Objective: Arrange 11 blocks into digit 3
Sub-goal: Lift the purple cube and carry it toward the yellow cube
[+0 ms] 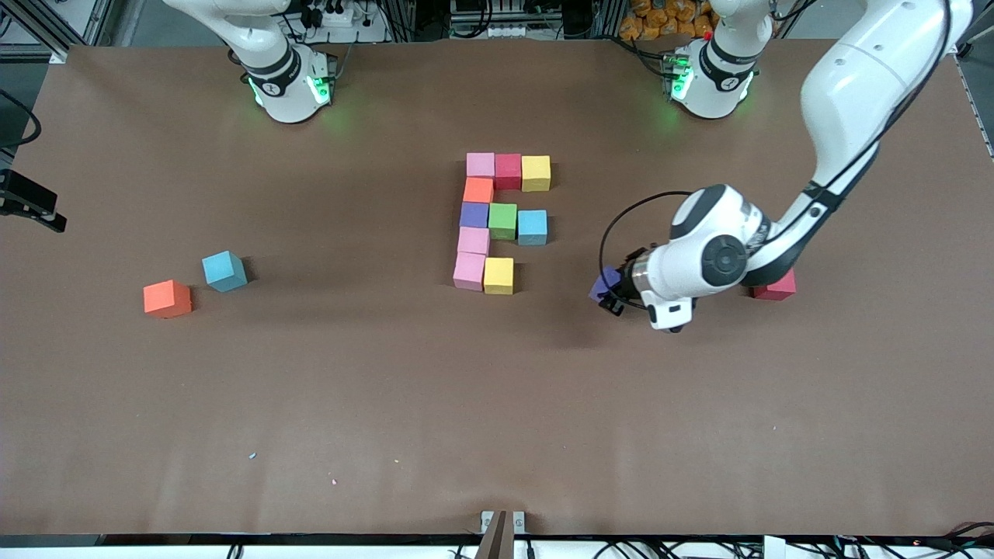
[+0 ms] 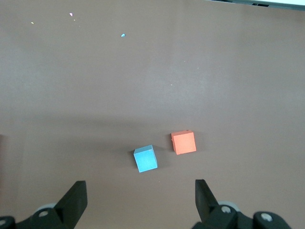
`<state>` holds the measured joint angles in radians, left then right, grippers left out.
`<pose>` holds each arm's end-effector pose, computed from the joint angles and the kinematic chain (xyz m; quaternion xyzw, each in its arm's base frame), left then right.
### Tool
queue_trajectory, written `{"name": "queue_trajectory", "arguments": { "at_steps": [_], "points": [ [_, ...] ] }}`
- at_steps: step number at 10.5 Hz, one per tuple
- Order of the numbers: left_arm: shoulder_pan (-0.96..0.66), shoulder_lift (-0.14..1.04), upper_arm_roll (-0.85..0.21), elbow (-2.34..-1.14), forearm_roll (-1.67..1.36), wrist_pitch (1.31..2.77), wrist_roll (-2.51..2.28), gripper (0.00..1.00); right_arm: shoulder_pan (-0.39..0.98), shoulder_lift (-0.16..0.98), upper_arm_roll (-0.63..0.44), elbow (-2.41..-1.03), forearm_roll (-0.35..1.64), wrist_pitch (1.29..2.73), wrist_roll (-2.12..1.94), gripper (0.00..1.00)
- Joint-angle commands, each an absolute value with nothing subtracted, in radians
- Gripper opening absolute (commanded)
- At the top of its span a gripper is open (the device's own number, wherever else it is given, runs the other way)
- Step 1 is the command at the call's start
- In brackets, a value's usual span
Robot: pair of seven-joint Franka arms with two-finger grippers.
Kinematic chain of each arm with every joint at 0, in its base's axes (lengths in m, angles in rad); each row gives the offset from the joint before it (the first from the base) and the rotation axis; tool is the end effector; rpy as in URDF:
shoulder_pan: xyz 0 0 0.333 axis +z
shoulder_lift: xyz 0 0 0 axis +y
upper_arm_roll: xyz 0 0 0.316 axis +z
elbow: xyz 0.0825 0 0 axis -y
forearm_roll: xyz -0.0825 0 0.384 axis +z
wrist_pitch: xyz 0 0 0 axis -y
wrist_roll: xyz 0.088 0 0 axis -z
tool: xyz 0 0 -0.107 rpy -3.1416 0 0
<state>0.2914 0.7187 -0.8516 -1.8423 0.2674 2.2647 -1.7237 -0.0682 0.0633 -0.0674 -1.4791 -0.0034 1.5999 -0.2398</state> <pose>0.5626 -0.2970 0.2443 0.8409 0.5168 -0.1514 0.0542 0.5726 -0.0771 0.6348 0.9982 0.0522 0.0276 0.0091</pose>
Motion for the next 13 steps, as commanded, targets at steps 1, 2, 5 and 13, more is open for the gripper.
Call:
{"name": "queue_trajectory", "arguments": {
  "at_steps": [1,2,5,13],
  "points": [
    [0.183,0.719,-0.79,-1.795,0.242,2.298,-1.865,0.17,-0.086,0.067,-0.054,-1.465,0.009,1.589,-0.233,1.0],
    [0.145,0.719,-0.767,-1.787,0.238,2.299,-1.911,0.17,-0.086,0.067,-0.054,-1.465,0.009,1.589,-0.233,1.0],
    [0.072,0.719,-0.713,-1.781,0.242,2.338,-2.029,0.19,-0.086,0.067,-0.054,-1.465,0.009,1.588,-0.233,1.0],
    [-0.007,0.733,-0.681,-1.779,0.244,2.444,-2.218,0.19,-0.086,0.067,-0.054,-1.465,0.009,1.588,-0.233,1.0]
  ]
}}
